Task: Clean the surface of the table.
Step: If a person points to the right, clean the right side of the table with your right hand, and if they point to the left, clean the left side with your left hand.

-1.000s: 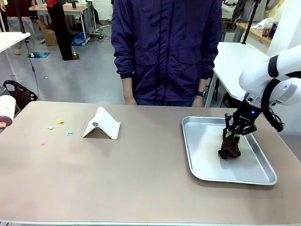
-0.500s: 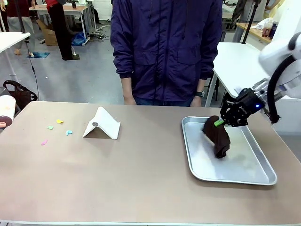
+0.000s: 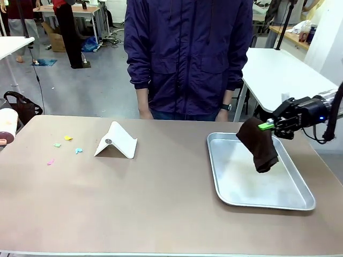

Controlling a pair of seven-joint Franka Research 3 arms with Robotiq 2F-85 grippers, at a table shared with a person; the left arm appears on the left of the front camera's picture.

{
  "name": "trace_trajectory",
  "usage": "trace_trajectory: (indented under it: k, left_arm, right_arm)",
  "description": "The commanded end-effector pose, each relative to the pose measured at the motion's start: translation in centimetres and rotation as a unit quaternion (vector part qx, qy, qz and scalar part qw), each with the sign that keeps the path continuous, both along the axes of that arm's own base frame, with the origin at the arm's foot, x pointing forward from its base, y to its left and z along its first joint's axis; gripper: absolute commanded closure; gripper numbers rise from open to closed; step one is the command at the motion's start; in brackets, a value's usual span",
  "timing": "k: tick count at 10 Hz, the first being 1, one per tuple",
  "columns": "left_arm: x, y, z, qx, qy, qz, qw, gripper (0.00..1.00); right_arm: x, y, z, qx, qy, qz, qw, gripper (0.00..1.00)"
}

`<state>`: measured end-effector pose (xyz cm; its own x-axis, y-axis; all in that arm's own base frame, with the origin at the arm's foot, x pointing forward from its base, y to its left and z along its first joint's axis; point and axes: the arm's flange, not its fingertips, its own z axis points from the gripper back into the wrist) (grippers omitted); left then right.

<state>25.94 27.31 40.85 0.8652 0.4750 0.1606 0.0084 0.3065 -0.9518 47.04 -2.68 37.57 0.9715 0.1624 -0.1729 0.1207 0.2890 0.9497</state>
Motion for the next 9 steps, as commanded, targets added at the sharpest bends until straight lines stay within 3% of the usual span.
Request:
trace_trajectory:
  k: [1,5,9]
  left_arm:
    - [-0.3,0.1,0.3,-0.001,-0.007,-0.006,1.0,1.0]
    - [-0.3,0.1,0.3,-0.001,-0.007,-0.006,1.0,1.0]
    - [-0.3,0.1,0.3,-0.001,-0.007,-0.006,1.0,1.0]
  right_arm:
    - [-0.1,-2.6,1.1,0.055,0.001,-0.009,0.998,0.87]
    - [-4.4,-9.8,2.8,0.021,-0.062,-0.156,0.986,0.87]
    - [-6.7,-14.8,1.2,0.046,-0.06,-0.218,0.973,0.87]
